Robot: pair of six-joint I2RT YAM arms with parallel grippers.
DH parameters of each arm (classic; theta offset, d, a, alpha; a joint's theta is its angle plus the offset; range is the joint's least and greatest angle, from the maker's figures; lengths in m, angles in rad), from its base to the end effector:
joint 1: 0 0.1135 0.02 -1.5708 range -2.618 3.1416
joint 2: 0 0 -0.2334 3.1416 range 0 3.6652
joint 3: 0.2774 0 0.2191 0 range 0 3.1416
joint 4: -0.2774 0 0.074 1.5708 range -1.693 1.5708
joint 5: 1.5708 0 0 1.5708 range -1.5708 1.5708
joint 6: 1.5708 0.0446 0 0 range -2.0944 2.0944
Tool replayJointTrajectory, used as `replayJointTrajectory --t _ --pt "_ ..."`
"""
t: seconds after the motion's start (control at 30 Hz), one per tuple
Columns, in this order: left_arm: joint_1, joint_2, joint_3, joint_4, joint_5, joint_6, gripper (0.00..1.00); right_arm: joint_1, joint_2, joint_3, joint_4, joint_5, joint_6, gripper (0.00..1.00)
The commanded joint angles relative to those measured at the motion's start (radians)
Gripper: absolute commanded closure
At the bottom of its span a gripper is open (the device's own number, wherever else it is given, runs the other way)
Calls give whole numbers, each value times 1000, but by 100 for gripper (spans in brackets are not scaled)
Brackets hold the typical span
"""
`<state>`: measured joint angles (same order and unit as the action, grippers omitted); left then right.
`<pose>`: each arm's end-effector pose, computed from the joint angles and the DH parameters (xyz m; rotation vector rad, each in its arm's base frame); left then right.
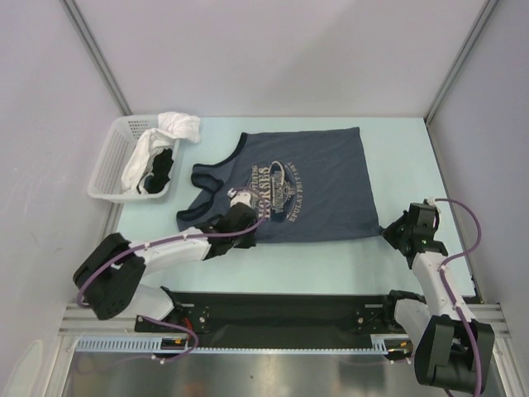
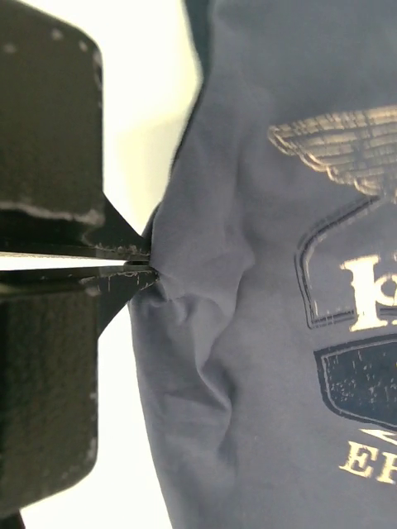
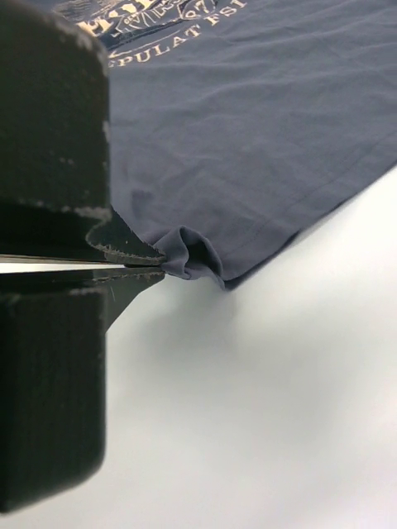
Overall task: Fold and stack the tank tops
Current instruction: Fold the tank top
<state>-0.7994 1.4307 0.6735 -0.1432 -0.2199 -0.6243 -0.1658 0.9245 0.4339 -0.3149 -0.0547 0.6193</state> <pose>0.1846 -0.1759 0.1514 0.1215 2.4717 -0.3560 0.1737 -0.0266 0.1680 0.8911 2.2209 0.2803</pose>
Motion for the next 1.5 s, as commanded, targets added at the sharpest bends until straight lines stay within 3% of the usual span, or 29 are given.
replayJointTrajectory --t 0.0,0.17,0.37,0.43,0.47,0.57,0.83,0.93,1.03,1.47 --pt "-4 -102 -70 -76 -50 -89 100 -5 -55 29 -74 53 16 100" --pt "-6 -199 -164 -45 -35 -167 100 -3 -119 22 -139 70 28 100" --pt "-7 -185 -204 -4 -12 -187 99 31 -135 -12 -142 15 51 100" --pt "-7 -174 -198 1 -12 -187 94 48 -135 -14 -139 32 60 100" --pt "-7 -173 -198 16 -9 -177 84 64 -130 -15 -136 35 63 100" --pt "-11 -184 -199 37 1 -167 70 78 -116 -18 -125 41 66 100" --pt "-15 -168 -175 10 8 -150 67 84 -111 -21 -119 42 65 100" --pt "-15 -185 -184 4 -6 -153 74 84 -115 -17 -124 47 63 100" --pt "-15 -206 -178 -18 -24 -149 100 84 -122 -15 -130 49 62 100" --pt "-20 -262 -46 -199 -69 -101 100 92 -151 54 -182 88 56 100"
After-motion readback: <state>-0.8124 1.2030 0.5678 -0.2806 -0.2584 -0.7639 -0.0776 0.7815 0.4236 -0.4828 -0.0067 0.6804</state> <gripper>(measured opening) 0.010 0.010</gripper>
